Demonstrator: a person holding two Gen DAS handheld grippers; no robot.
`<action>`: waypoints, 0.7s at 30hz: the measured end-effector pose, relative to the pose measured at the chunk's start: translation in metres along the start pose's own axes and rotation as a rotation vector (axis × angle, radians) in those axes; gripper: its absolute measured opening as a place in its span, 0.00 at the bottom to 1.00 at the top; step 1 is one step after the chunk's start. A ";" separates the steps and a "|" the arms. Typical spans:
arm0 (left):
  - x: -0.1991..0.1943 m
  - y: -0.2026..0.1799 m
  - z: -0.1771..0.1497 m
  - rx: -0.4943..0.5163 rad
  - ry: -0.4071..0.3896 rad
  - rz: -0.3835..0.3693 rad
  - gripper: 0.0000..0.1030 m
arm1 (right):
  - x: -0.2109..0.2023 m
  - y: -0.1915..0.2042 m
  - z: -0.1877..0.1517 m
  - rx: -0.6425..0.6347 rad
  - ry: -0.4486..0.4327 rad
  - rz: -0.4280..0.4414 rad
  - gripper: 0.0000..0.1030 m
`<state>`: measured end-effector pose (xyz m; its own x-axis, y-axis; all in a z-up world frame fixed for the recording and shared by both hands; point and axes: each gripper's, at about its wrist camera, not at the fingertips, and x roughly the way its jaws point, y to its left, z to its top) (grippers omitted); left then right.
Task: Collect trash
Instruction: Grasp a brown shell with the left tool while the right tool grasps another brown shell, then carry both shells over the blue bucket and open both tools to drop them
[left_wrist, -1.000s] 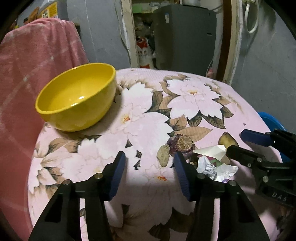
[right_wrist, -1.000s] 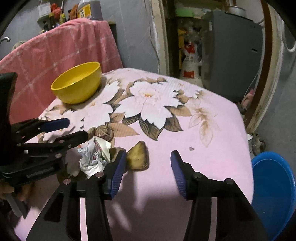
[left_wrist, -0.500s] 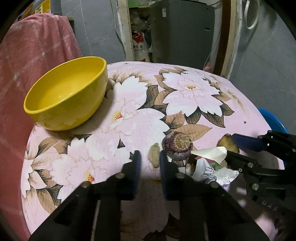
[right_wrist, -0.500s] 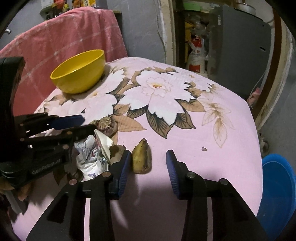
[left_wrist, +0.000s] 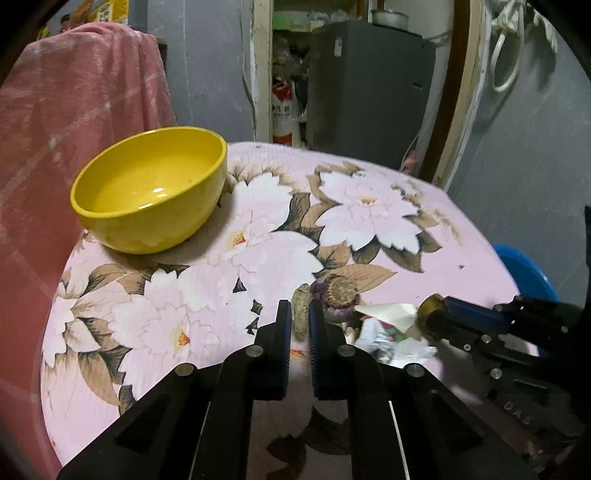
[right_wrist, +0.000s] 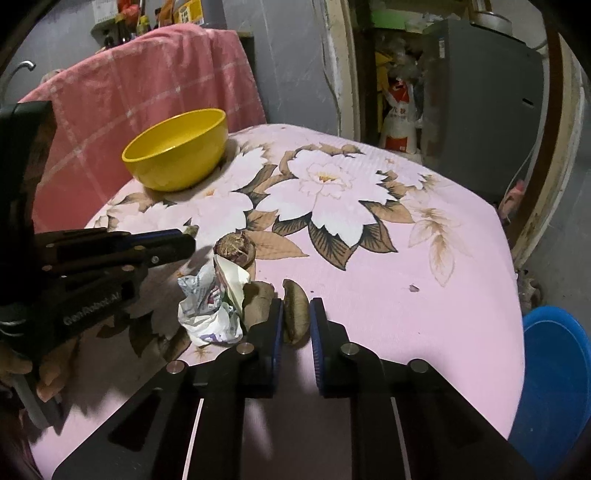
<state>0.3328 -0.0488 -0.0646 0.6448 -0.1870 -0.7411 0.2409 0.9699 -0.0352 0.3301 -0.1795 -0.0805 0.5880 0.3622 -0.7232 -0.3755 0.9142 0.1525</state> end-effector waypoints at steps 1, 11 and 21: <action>-0.004 -0.002 -0.001 -0.004 -0.010 -0.002 0.07 | -0.002 -0.001 -0.001 0.003 -0.005 0.002 0.11; -0.050 -0.024 -0.005 -0.054 -0.160 -0.073 0.07 | -0.055 -0.006 -0.005 0.048 -0.190 0.012 0.11; -0.100 -0.069 0.013 -0.055 -0.381 -0.167 0.07 | -0.141 -0.011 -0.003 0.016 -0.467 -0.082 0.11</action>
<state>0.2616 -0.0988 0.0207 0.8249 -0.3771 -0.4210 0.3329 0.9261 -0.1773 0.2490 -0.2415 0.0175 0.8757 0.3285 -0.3538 -0.3054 0.9445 0.1211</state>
